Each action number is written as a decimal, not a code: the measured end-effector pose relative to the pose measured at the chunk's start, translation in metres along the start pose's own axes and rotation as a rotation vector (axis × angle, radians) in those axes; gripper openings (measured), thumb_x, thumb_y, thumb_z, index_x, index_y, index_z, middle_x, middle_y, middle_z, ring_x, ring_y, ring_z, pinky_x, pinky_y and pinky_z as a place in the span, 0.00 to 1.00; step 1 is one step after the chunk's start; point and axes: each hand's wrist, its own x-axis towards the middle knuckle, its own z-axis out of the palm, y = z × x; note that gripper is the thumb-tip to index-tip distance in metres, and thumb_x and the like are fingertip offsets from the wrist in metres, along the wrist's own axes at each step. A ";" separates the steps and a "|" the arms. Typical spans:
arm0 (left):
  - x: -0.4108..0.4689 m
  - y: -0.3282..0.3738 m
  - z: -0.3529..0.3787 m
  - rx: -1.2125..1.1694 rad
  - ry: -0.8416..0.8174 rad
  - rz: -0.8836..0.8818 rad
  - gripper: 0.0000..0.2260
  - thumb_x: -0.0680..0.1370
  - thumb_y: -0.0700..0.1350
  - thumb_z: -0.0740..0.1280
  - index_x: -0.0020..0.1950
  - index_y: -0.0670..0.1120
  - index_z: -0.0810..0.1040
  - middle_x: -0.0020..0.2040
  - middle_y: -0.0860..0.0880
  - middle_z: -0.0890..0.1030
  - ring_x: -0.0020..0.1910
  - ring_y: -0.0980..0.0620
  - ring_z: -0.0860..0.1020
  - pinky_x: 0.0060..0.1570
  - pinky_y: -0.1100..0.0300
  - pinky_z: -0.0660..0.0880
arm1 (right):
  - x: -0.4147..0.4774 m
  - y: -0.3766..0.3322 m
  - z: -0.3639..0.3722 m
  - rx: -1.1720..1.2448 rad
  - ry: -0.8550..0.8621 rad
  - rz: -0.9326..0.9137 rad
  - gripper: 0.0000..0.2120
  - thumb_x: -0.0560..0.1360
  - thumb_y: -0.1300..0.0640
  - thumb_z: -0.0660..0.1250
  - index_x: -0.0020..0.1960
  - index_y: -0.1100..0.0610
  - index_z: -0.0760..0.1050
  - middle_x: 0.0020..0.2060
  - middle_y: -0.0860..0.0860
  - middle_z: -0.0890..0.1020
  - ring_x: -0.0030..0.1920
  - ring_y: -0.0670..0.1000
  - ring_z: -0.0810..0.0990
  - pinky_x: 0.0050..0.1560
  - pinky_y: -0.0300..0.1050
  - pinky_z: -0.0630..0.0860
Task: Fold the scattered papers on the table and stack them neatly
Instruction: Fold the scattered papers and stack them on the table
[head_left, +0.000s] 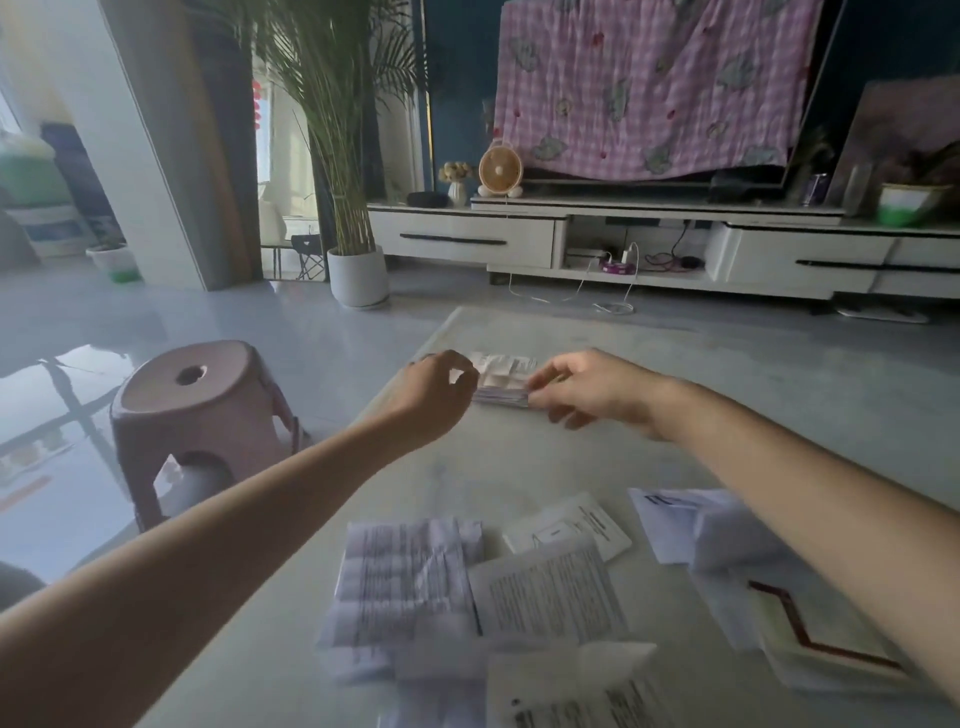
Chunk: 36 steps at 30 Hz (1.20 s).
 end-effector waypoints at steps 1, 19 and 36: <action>-0.022 0.003 -0.007 -0.012 -0.015 0.039 0.12 0.80 0.46 0.59 0.58 0.45 0.79 0.59 0.46 0.79 0.58 0.46 0.75 0.56 0.58 0.70 | -0.026 0.000 0.001 -0.034 -0.084 -0.005 0.09 0.77 0.56 0.64 0.54 0.60 0.75 0.42 0.50 0.79 0.40 0.47 0.76 0.41 0.38 0.74; -0.210 0.071 -0.044 -0.747 0.169 -0.182 0.08 0.71 0.55 0.63 0.43 0.55 0.80 0.46 0.57 0.83 0.52 0.55 0.79 0.57 0.53 0.74 | -0.189 0.032 0.017 0.190 0.084 -0.175 0.07 0.73 0.66 0.67 0.40 0.58 0.72 0.36 0.53 0.80 0.35 0.45 0.79 0.38 0.39 0.77; -0.207 0.096 -0.040 -1.407 -0.082 -0.340 0.08 0.78 0.38 0.61 0.51 0.41 0.79 0.50 0.45 0.83 0.51 0.48 0.81 0.52 0.53 0.77 | -0.223 0.012 0.064 0.023 0.371 -0.418 0.04 0.75 0.51 0.66 0.49 0.49 0.76 0.47 0.41 0.78 0.49 0.35 0.74 0.48 0.24 0.68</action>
